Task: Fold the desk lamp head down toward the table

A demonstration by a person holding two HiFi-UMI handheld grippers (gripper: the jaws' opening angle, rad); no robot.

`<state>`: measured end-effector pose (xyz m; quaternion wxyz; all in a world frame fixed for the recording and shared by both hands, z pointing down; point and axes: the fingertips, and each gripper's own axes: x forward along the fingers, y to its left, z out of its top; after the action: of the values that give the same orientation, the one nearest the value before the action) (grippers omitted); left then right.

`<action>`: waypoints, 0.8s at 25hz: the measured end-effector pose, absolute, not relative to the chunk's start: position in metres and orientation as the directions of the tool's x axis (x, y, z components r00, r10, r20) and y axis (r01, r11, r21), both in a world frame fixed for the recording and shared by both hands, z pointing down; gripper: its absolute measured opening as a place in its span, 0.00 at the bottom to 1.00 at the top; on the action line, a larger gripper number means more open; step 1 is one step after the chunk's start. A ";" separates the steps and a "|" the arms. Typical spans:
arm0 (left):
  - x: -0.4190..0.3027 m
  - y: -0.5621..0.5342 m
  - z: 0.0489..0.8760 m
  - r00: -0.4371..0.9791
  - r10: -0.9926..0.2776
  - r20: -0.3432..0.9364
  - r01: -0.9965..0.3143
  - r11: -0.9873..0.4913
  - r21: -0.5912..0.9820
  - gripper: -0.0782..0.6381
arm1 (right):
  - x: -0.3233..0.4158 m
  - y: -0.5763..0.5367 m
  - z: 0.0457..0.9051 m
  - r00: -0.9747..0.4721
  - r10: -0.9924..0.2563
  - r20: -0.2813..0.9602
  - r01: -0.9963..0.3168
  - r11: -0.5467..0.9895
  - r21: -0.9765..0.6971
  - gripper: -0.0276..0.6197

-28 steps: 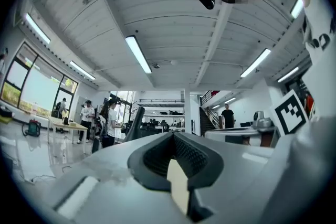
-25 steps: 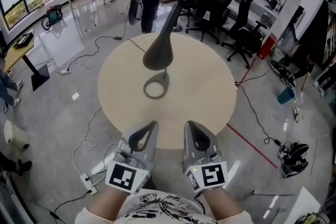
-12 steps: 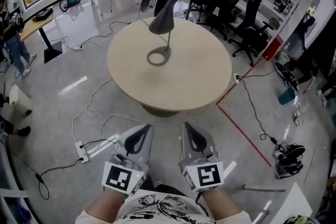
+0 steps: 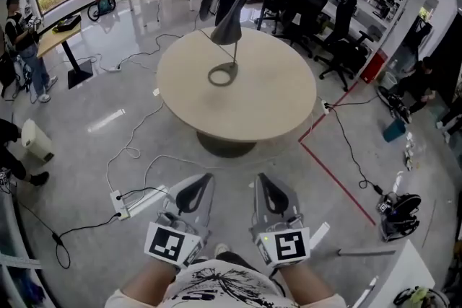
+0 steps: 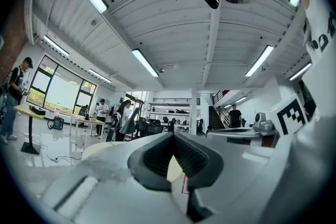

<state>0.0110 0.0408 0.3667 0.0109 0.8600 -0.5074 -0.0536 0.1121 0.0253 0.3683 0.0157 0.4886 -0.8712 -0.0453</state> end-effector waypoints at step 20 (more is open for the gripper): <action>-0.038 0.108 0.373 0.535 -0.841 -0.086 -0.837 -0.541 0.080 0.12 | 0.059 0.097 0.386 -0.483 -0.876 0.008 -0.873 0.482 0.068 0.05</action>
<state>-0.0384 0.1076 0.3734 0.0146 0.8759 -0.4790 -0.0569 0.0591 0.0973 0.3855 0.0209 0.5081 -0.8606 -0.0271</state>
